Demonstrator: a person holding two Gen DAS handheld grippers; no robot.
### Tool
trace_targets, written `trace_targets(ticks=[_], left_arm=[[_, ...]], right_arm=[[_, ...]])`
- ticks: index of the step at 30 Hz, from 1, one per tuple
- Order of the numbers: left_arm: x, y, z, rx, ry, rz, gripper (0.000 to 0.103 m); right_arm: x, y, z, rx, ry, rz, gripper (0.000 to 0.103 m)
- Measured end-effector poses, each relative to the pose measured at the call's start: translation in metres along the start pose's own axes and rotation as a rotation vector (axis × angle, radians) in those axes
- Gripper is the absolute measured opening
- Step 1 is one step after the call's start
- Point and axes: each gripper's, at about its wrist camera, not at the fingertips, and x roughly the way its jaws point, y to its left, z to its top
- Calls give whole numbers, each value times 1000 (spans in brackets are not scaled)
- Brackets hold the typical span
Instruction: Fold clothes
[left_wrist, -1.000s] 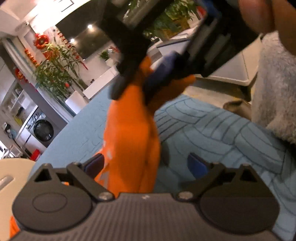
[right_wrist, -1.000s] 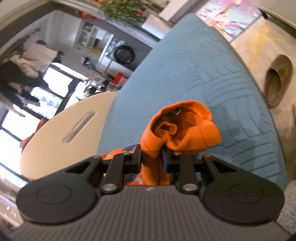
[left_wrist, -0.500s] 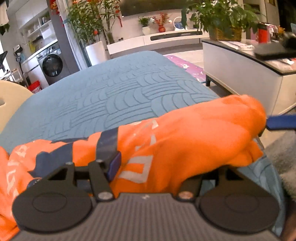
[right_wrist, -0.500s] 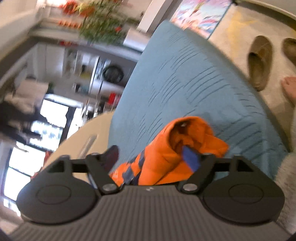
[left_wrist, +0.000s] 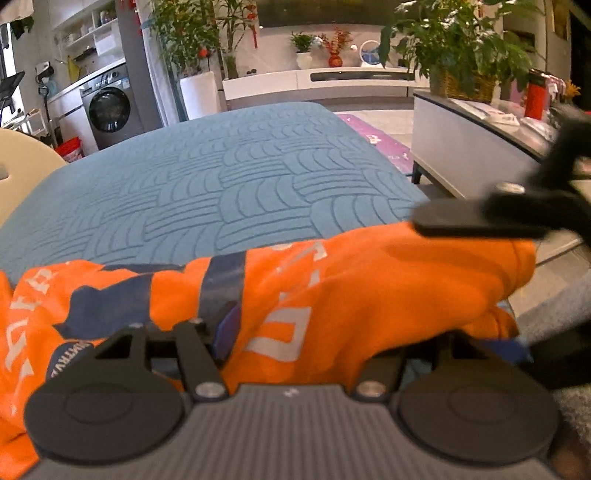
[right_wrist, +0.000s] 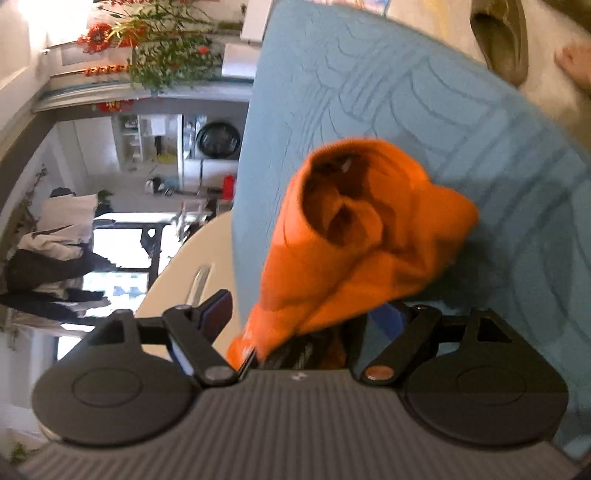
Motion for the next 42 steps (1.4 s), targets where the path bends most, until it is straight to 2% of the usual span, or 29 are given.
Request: trace_targets(ticks=[4,5,6,7,8,10,12,14,18,19,21,23,24,25,26,27,29,30,32,33,35,36,38,40,41,42], left_arm=[[0,0,0,26,15,-7,68],[0,-1,0,38,21,-12,68],[-1,-1,0,47,29,-21,70],[-1,-2,0,56,34,-30,71],[-3,-3,0,86,44,-52,73],[-11,-3,2,127,55,-110,77],[-24,4,4,131,47,-184,78],[-36,28,11,43,30,-279,78],[-46,107,18,-309,15,-470,82],[-47,118,18,-361,9,-481,82],[-56,151,18,-466,-39,-447,84],[-64,157,23,-385,-51,-263,84],[-62,151,24,-282,-28,-132,84],[-50,146,21,-211,27,-72,83],[-37,141,17,-146,85,-23,78],[-19,138,11,-128,161,-43,66],[-1,123,3,-105,195,-40,64],[1,115,5,-70,189,-23,57],[-4,91,12,10,152,7,51],[-9,83,17,9,128,-21,31],[-14,71,23,-50,111,-173,0],[-13,60,26,-65,113,-219,1],[-3,43,26,-70,131,-225,1],[7,33,25,-76,149,-218,4],[15,37,21,-90,174,-207,8],[17,44,18,-117,187,-227,13]], right_arm=[[19,6,10,-69,11,-32,82],[20,8,13,-104,12,-28,68],[21,11,15,-141,18,-30,59],[22,15,16,-179,27,-37,42],[22,18,17,-201,31,-41,31],[18,27,22,-264,38,-28,24],[12,30,26,-291,27,-16,21],[6,33,32,-303,8,6,20],[2,32,40,-294,-12,26,20],[2,31,42,-290,-14,26,20],[2,28,42,-288,-14,21,20],[1,27,39,-298,-11,21,20],[-1,26,38,-300,-9,28,20],[-3,26,38,-306,-8,38,20],[-5,27,37,-315,-8,52,19],[-7,29,37,-322,-8,70,19],[-12,36,36,-330,-14,112,19],[-16,42,37,-334,-24,134,19],[-24,52,39,-340,-43,177,18],[-29,58,40,-343,-53,198,18],[-41,69,44,-353,-79,241,17],[-52,75,50,-366,-93,253,18],[-67,87,61,-398,-107,247,17],[-72,91,66,-446,-111,175,17],[-71,91,64,-476,-112,126,17],[-68,90,62,-506,-111,76,17]])
